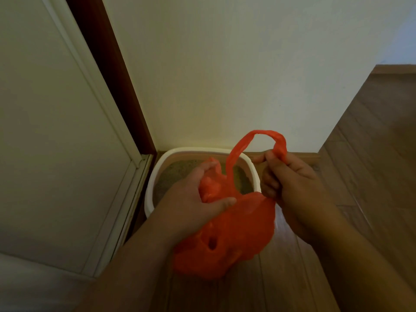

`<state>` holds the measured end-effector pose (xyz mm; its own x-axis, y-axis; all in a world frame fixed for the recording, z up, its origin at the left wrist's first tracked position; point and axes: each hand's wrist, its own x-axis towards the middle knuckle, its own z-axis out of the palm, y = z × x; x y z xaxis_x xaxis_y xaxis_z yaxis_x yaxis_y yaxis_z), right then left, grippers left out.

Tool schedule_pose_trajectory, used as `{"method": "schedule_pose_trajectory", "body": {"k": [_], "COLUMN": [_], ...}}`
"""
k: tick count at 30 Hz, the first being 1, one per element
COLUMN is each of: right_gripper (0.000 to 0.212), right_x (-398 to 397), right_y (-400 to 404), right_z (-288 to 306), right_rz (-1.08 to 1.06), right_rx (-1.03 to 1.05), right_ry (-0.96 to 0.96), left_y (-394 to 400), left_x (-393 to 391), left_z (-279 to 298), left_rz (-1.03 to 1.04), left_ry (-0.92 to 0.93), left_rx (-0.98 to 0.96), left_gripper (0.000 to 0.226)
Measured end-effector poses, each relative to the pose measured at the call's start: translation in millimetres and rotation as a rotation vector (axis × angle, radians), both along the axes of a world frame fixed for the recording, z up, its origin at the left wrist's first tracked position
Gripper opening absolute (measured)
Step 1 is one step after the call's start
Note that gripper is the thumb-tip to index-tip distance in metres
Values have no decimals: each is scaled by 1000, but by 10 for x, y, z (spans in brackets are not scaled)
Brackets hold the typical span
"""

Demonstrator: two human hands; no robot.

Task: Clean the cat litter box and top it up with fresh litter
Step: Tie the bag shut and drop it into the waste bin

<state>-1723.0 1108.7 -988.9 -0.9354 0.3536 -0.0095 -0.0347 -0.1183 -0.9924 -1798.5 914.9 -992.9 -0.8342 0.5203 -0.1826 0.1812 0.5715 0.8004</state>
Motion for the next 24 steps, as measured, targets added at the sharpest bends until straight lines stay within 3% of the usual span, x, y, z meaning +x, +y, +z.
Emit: {"method": "schedule_pose_trajectory", "body": {"k": [2,4,8,11,14,17,19,20,22,24], "right_gripper": [40,34,22,23,14,51,74,76,58,29], "right_x": [-8,-7,-6,20,36,45,87,113,139,113], "right_y": [-43,-115,-312,-382,-302,-78,45,61,26,-65], "right_z": [34,64,71,62,54,45,45,42,-15,-73], "right_rz": [29,60,94,155,184,97,293,438,592,486], "right_rx": [-77,-147,-226,-101,195,258,241,261,388,446], "right_ry": [14,9,23,-6,-11,29,-64,-128,-174,-165], "left_y": [24,63,172,231,239,194,150,127,88,74], "left_x": [21,77,207,237,248,207,171,155,127,92], "left_z": [-33,-70,-130,-167,-127,-39,41,69,112,92], "left_rz": [-65,-150,-220,-201,-171,-80,-33,-30,-30,5], "left_ry": [-13,-3,-47,22,-11,-93,-133,-166,-234,-269], "left_rx": [-32,-45,68,65,111,243,320,361,415,450], "left_gripper": [109,107,22,4,14,15,16,17,18,16]}}
